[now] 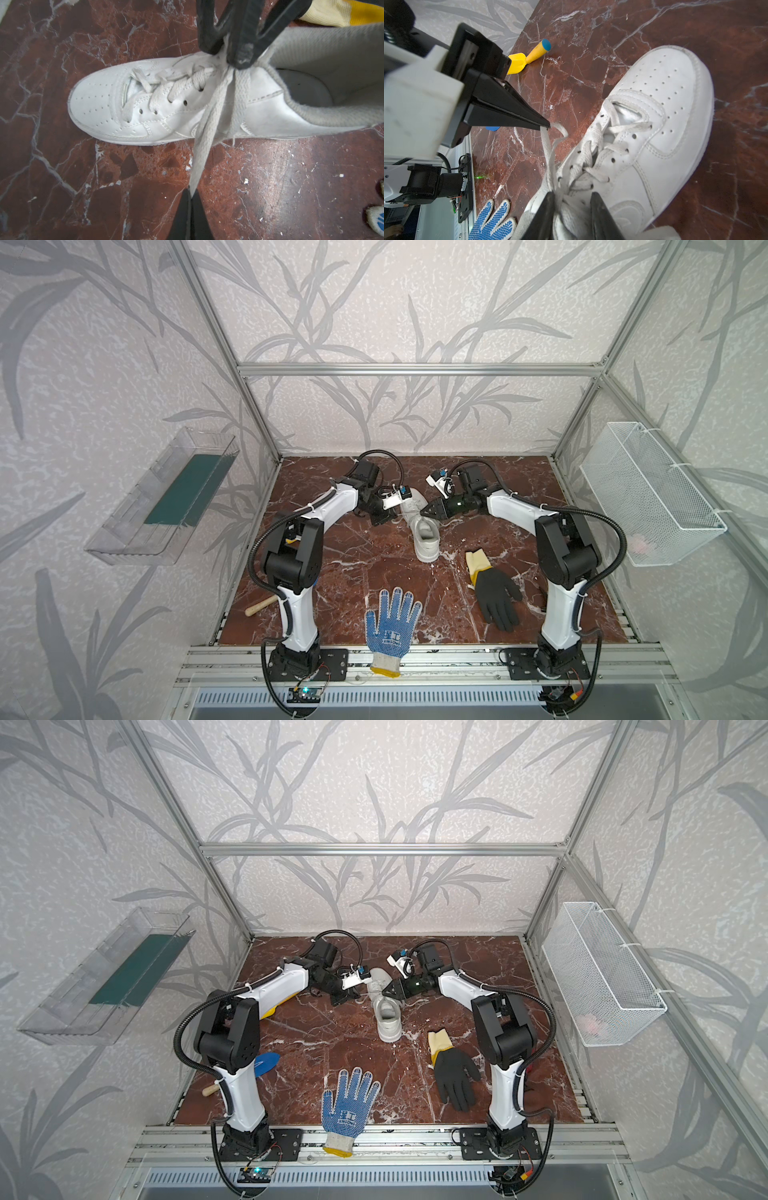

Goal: Tie the shoes
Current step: 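Pull the lace with the left gripper toward the robot while the right holds the knot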

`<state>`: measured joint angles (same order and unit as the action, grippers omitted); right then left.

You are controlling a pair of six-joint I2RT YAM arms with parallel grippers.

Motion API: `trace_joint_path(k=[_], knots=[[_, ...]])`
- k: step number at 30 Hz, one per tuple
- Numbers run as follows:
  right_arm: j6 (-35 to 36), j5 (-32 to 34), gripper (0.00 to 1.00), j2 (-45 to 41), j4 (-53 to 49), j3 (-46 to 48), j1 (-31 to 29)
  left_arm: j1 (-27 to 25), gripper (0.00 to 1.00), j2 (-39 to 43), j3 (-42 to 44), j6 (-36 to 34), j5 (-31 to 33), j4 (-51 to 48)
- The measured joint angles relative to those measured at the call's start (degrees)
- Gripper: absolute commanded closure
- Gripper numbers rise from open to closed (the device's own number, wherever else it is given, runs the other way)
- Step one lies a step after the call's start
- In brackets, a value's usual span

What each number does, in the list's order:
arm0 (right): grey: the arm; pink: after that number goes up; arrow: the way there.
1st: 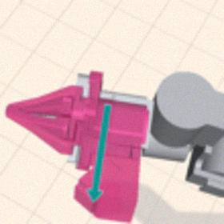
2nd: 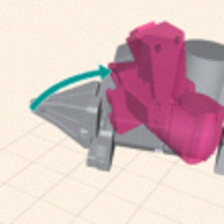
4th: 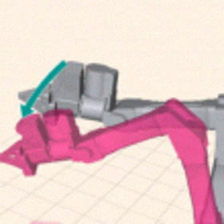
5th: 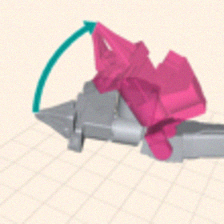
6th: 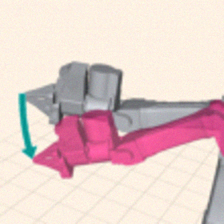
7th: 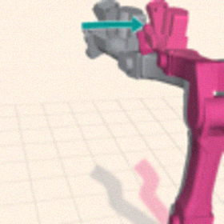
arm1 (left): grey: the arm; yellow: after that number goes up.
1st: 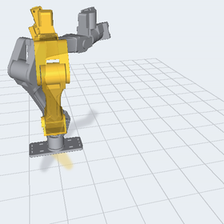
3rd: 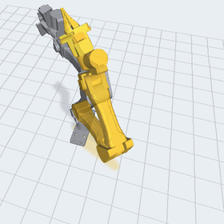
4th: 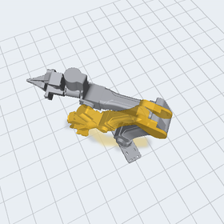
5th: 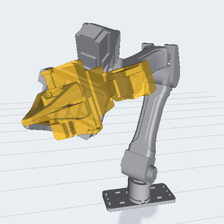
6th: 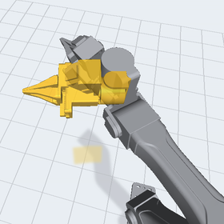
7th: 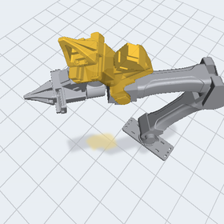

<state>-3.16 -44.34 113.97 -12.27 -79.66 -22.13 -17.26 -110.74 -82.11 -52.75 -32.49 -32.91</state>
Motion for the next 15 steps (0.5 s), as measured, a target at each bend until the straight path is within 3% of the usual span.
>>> trace_joint_path(k=[15], knots=[[0.0, -0.3, 0.70, 0.1, 0.0, 0.0, 0.1, 1.5, 1.00, 2.3, 2.6, 0.3, 0.6, 0.8]])
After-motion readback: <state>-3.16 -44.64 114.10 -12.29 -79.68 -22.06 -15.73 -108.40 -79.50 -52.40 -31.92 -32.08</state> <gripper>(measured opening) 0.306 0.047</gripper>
